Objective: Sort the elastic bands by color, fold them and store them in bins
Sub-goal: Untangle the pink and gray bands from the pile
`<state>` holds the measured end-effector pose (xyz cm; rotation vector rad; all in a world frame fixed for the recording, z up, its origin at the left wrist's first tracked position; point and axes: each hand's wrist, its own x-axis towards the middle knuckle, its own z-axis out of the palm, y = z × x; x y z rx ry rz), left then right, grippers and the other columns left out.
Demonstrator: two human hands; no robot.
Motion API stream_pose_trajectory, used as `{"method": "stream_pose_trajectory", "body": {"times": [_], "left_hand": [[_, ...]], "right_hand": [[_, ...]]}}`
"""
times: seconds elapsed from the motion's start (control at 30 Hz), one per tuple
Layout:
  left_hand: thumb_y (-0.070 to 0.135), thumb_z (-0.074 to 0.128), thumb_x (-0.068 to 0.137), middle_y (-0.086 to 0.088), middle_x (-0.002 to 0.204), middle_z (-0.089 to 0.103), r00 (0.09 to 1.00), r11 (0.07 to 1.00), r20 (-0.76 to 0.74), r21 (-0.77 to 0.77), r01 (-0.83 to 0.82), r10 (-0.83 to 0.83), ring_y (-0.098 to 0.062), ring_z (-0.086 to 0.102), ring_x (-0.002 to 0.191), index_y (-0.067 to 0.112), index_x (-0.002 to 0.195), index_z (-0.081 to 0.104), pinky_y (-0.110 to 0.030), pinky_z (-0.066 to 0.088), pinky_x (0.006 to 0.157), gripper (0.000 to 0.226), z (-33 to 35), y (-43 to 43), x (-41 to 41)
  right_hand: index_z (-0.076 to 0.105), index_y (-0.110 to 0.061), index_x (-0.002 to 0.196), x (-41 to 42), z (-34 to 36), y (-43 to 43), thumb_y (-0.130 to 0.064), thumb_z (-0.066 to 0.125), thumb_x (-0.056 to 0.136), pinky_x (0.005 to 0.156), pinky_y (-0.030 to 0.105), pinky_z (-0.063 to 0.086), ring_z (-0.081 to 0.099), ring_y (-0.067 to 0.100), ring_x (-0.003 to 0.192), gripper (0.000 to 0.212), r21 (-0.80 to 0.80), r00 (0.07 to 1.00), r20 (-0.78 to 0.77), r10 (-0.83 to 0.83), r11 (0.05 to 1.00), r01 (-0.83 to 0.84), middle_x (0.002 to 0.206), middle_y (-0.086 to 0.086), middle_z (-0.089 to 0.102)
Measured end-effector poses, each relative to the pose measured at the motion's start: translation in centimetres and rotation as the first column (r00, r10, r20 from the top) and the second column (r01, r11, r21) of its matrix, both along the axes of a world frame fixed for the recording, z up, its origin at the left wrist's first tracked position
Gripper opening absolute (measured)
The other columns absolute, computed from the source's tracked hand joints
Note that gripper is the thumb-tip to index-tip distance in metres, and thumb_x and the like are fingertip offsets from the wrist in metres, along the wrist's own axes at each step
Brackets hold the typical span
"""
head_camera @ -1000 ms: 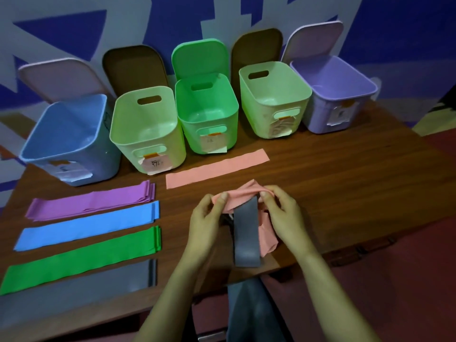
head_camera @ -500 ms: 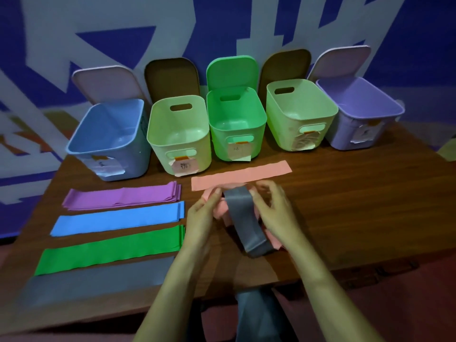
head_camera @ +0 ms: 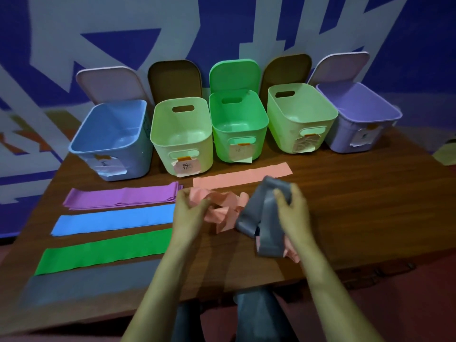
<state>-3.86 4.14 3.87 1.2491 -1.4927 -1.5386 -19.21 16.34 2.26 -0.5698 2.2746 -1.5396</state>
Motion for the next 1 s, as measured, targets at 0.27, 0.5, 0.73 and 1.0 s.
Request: {"method": "stream_pose_trajectory", "body": {"times": [0.27, 0.5, 0.73, 1.0], "left_hand": [[0.042, 0.067, 0.081, 0.003, 0.126, 0.047, 0.96, 0.966, 0.173, -0.101, 0.238, -0.219, -0.016, 0.051, 0.108, 0.025, 0.127, 0.044, -0.022, 0.05, 0.065, 0.053, 0.2, 0.9, 0.2], [0.018, 0.059, 0.091, 0.01, 0.093, 0.063, 0.912, 0.872, 0.124, -0.267, 0.411, -0.392, 0.012, 0.061, 0.078, 0.026, 0.1, 0.059, -0.008, 0.046, 0.056, 0.012, 1.7, 1.8, 0.3], [0.018, 0.059, 0.091, 0.005, 0.1, 0.069, 0.864, 0.836, -0.035, -0.276, 0.475, -0.502, -0.012, 0.064, 0.097, 0.019, 0.096, 0.068, -0.02, 0.052, 0.076, 0.011, 2.5, 0.9, 1.0], [0.055, 0.082, 0.057, 0.001, 0.118, 0.057, 0.908, 0.95, 0.322, -0.068, 0.305, -0.268, -0.023, 0.056, 0.108, 0.029, 0.116, 0.054, -0.039, 0.053, 0.088, 0.07, 0.3, -2.1, 3.3]], "right_hand": [[0.037, -0.003, 0.134, -5.2, -1.5, 0.2, -0.033, 0.061, 0.088, 0.095, 0.041, 0.041, 0.042, 0.035, 0.124, 0.059, 0.633, 0.987, -0.14, 0.083, 0.774, 0.024, 0.135, 0.019, 0.04], [0.028, -0.015, 0.137, -1.6, -2.6, 0.3, -0.018, 0.079, 0.069, 0.103, 0.047, 0.032, 0.025, 0.036, 0.134, 0.085, 0.448, 0.79, -0.608, 0.07, 0.853, 0.269, 0.142, 0.018, 0.03], [0.038, -0.028, 0.14, -0.3, -2.9, -4.1, -0.015, 0.056, 0.089, 0.106, 0.038, 0.032, 0.03, 0.023, 0.131, 0.056, 0.549, 0.691, -0.335, 0.641, 0.728, -0.41, 0.139, 0.002, 0.039], [0.068, -0.014, 0.107, -2.9, -1.4, -4.2, -0.008, 0.05, 0.093, 0.091, 0.028, 0.044, 0.055, 0.016, 0.101, 0.023, 0.045, 0.951, 0.026, 0.309, 0.95, -0.31, 0.11, 0.002, 0.06]]}}
